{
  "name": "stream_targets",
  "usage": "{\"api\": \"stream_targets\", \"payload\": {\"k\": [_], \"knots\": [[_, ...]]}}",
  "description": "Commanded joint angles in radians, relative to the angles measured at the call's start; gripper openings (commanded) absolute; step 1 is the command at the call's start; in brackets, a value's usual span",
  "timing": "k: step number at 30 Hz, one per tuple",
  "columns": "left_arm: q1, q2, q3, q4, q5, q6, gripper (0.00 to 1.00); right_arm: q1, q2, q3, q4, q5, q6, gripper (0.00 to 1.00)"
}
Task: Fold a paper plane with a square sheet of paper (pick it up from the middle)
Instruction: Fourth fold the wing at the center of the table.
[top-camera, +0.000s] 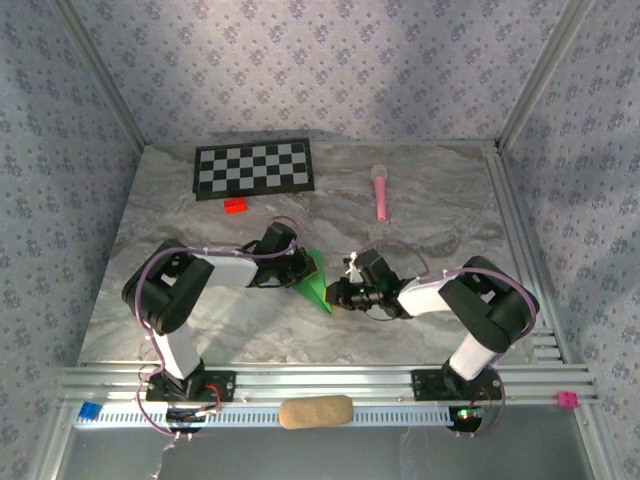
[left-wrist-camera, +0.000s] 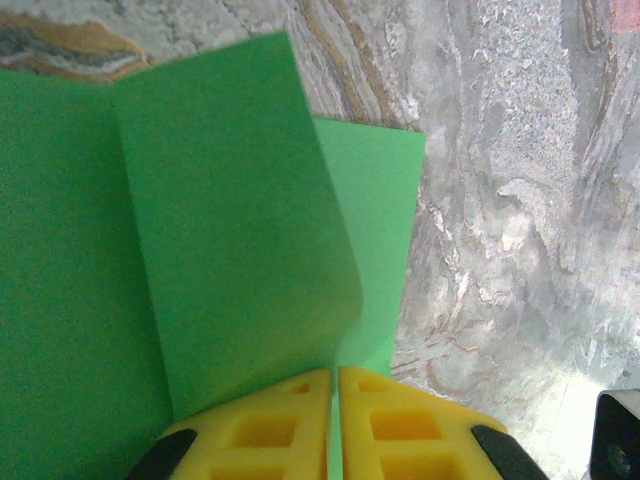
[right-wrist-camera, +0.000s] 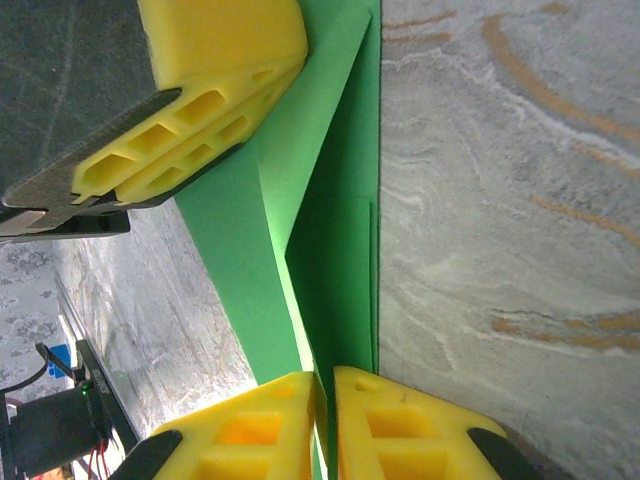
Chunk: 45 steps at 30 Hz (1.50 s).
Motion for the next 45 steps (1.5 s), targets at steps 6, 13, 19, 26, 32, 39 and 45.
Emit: {"api": "stream_targets", "payload": {"k": [6, 13, 19, 26, 32, 39, 45], "knots": [[0.001, 0.003, -0.027, -0.037, -0.017, -0.004, 0.13, 0.021, -0.035, -0.039, -0.186, -0.04, -0.002, 0.14], [0.001, 0.002, -0.028, -0.034, -0.017, -0.008, 0.13, 0.025, -0.034, -0.038, -0.23, -0.046, -0.017, 0.11], [0.0, 0.002, -0.029, -0.031, -0.017, -0.011, 0.13, 0.028, -0.03, -0.038, -0.244, -0.066, -0.016, 0.1], [0.001, 0.0, -0.033, -0.03, -0.021, -0.016, 0.13, 0.031, -0.046, -0.038, -0.289, -0.068, -0.024, 0.11], [0.0, -0.002, -0.035, -0.027, -0.02, -0.017, 0.13, 0.034, -0.053, -0.035, -0.335, -0.046, -0.039, 0.13], [0.001, 0.0, -0.036, -0.022, -0.019, -0.018, 0.13, 0.035, -0.075, -0.028, -0.394, -0.019, -0.053, 0.09], [0.001, 0.001, -0.037, -0.02, -0.02, -0.022, 0.13, 0.034, -0.069, -0.026, -0.395, -0.04, -0.059, 0.08]]}}
